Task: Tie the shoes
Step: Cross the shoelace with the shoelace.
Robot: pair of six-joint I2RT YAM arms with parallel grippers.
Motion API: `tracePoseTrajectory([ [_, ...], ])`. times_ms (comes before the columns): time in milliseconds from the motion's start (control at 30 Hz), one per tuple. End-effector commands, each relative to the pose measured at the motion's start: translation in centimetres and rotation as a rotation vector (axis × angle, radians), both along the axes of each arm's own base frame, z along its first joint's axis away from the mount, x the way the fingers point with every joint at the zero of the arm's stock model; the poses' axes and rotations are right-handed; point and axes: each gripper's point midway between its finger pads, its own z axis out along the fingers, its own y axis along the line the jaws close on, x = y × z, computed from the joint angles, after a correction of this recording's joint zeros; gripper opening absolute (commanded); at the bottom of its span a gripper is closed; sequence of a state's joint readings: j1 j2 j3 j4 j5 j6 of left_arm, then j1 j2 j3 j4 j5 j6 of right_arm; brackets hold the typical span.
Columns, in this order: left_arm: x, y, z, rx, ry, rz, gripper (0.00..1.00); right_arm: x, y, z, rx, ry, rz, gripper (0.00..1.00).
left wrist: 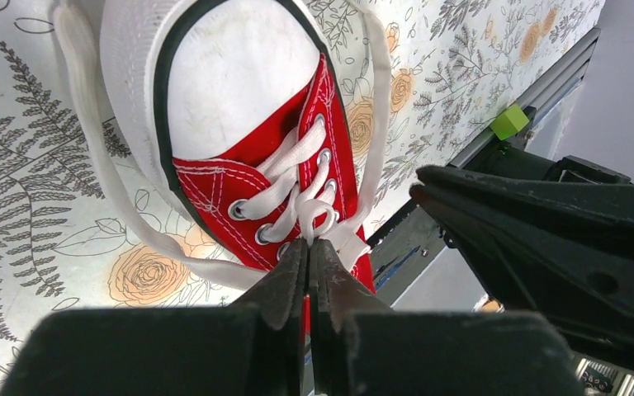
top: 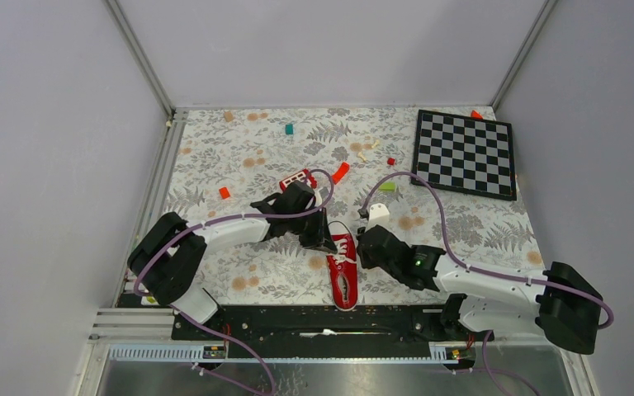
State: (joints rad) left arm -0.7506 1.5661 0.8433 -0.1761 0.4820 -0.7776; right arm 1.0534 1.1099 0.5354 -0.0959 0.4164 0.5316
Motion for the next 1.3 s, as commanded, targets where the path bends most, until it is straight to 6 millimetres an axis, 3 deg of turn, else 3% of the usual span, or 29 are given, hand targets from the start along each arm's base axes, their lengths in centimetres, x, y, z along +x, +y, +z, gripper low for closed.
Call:
tracePoseTrajectory([
  [0, 0.8, -0.7, 2.1, -0.052, -0.059, -0.002, 0.00, -0.1, 2.6, 3.3, 0.161, -0.043, 0.078, 0.20],
  [100, 0.9, -0.9, 2.4, -0.066, -0.054, -0.001, 0.00, -1.0, 4.5, 4.5, 0.240, -0.032, 0.168, 0.23],
  [233, 0.7, -1.6, 2.9, -0.106, -0.030, 0.001, 0.00, -1.8, 5.9, 4.4, 0.238, 0.001, 0.249, 0.23],
  [533, 1.1, -1.9, 3.8, -0.109, -0.020, 0.019, 0.00, -1.9, 7.0, 4.0, 0.234, 0.017, 0.288, 0.22],
  [1267, 1.3, -1.9, 4.3, -0.104, -0.031, 0.015, 0.00, 0.0, 6.0, 1.6, 0.117, -0.018, 0.206, 0.23],
])
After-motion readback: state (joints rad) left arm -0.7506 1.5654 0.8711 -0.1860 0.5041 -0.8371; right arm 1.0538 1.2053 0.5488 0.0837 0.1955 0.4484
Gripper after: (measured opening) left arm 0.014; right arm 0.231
